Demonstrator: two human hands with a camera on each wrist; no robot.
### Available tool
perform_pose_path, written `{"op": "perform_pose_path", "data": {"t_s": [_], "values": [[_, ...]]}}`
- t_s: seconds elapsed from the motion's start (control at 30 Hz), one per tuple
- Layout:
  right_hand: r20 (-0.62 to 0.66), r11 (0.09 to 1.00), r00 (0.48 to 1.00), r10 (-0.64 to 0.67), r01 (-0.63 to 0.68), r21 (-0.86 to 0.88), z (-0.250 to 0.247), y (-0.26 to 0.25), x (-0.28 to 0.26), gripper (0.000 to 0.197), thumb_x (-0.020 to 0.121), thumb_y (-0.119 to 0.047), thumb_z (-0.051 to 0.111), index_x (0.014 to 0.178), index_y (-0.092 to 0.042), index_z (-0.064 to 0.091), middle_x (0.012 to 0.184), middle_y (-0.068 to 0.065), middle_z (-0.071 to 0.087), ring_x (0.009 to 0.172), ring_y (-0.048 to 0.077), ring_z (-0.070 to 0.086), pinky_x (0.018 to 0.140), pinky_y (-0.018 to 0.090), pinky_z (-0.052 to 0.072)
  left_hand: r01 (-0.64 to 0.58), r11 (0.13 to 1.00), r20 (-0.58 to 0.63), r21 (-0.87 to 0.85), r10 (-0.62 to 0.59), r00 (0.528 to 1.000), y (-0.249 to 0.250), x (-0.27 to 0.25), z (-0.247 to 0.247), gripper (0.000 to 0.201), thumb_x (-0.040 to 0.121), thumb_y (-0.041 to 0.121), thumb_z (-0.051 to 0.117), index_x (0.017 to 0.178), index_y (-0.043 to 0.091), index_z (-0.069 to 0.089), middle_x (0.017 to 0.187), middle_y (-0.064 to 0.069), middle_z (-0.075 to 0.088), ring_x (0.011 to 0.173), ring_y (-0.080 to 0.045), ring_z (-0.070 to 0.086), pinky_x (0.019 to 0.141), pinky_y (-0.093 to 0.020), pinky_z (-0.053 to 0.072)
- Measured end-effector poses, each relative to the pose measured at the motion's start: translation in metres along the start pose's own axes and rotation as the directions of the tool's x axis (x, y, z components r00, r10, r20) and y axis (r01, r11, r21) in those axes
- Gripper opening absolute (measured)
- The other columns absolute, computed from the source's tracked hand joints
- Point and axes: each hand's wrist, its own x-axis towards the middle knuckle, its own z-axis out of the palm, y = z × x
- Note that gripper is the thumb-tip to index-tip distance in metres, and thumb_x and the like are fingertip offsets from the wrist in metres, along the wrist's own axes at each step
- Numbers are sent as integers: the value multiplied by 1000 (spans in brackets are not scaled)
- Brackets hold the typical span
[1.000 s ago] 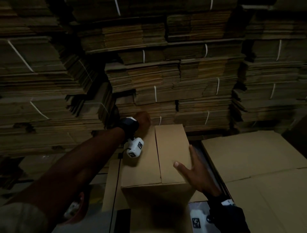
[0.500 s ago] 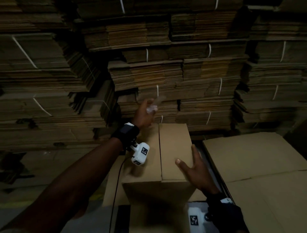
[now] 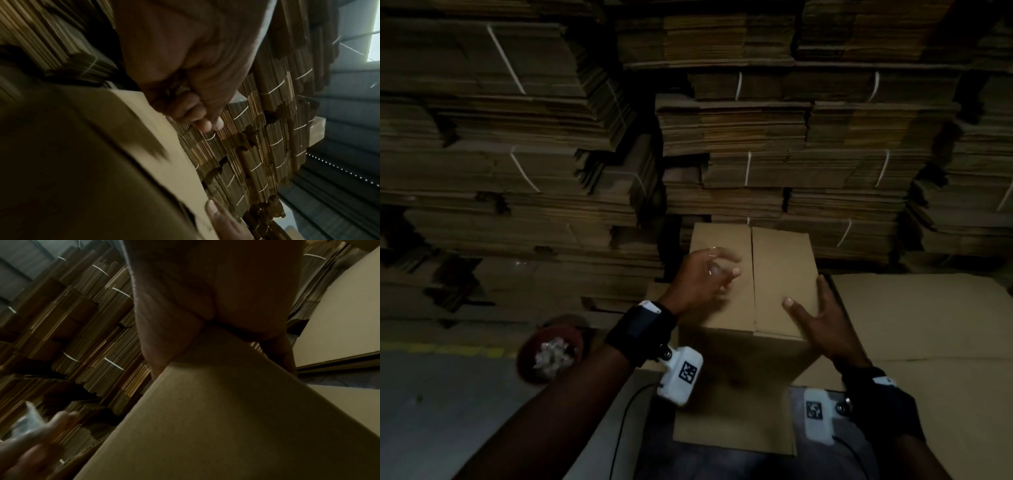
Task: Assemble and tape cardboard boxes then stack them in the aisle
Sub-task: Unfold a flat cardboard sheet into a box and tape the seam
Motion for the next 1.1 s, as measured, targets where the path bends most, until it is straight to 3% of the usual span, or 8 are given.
{"op": "perform_pose_path", "data": {"t_s": [0.1,0.2,0.33,0.5,0.77,0.87,1.0,1.1], "values": [[-12,1000,1000,7,-7,13,0,-4,-1,91,91,-40,73,162,-26,18,156,-13,33,138,6,32,113,29,27,-31,995,-102,92,40,994,-17,-28,-12,36,87,52,71,76,18,68,73,2,68,66,-20,68,63,-42,57],[-36,999,999,12,-14,-47,1,-4,1,103,80,-66,75,160,-31,21,163,-8,34,145,14,38,120,46,34,27,981,-142,192,1,990,-26,-55,-24,70,90,79,40,57,18,51,50,4,45,49,-17,45,57,-33,38],[-63,991,998,-24,16,-130,3,-3,-1,95,78,-72,72,154,-31,33,156,-4,44,140,18,46,115,48,40,35,996,-120,86,-24,992,-50,-82,-40,48,102,50,38,68,21,56,57,7,51,52,-9,46,61,-32,36],[-182,929,967,-179,106,-354,12,-24,-28,86,86,-68,64,152,-23,32,155,10,41,142,32,40,111,59,41,67,998,-82,5,-66,994,-65,-111,-51,25,102,8,50,124,19,55,90,-4,69,56,7,54,57,-18,40],[-101,863,883,-458,415,-288,88,-77,-122,56,96,-35,66,147,-18,48,151,9,46,142,25,36,114,42,35,62,989,-352,137,-10,936,-51,-184,-64,31,95,44,65,72,24,71,65,7,68,59,-7,62,59,-33,49],[5,855,872,-490,482,-191,130,-75,-151,54,96,-37,63,145,-17,51,150,8,48,141,25,41,113,38,36,123,941,-469,317,43,882,-47,-221,-73,47,105,28,52,58,25,58,53,10,59,56,-2,55,58,-16,41],[176,849,846,-503,522,-80,190,-71,-171,57,93,-44,58,140,-12,56,144,12,54,133,29,49,109,42,43,188,954,-412,232,-79,908,-74,-270,-105,31,92,24,47,95,6,72,89,-11,70,81,-30,69,75,-30,52],[281,832,803,-526,555,-27,234,-76,-176,57,93,-46,57,141,-15,56,143,9,54,134,27,49,108,39,42,247,921,-504,302,-66,861,-85,-296,-131,36,90,25,55,112,1,73,113,-7,70,82,11,63,71,-6,45]]}}
